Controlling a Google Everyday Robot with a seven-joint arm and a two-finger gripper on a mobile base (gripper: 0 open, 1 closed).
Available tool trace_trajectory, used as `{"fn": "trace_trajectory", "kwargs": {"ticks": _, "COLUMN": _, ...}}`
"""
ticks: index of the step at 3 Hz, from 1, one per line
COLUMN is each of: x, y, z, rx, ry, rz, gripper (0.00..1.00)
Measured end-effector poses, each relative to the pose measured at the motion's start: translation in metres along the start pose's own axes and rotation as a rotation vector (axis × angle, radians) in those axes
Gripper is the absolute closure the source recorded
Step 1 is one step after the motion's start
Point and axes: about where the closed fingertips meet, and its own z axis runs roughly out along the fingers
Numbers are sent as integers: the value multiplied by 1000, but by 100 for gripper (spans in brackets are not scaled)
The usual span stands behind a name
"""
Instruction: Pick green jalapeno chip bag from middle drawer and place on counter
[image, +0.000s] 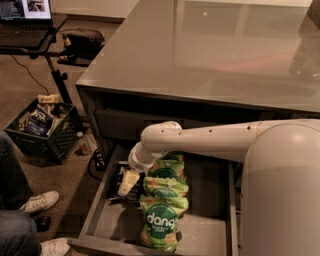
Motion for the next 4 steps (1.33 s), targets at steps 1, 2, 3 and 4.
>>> {"fn": "trace_trajectory", "kwargs": {"ticks": 1, "x": -10, "y": -16, "z": 28, "rx": 20, "ry": -43, "rz": -39, "gripper": 0}}
{"fn": "trace_trajectory", "kwargs": {"ticks": 2, "x": -14, "y": -26, "z": 54, "rx": 28, "ry": -68, "rz": -58, "gripper": 0}}
{"fn": "trace_trajectory", "kwargs": {"ticks": 3, "x": -8, "y": -31, "z": 75, "rx": 25, "ry": -66, "rz": -61, "gripper": 0}}
{"fn": "trace_trajectory", "kwargs": {"ticks": 4, "x": 1, "y": -36, "z": 92, "rx": 27, "ry": -25, "rz": -68, "gripper": 0}}
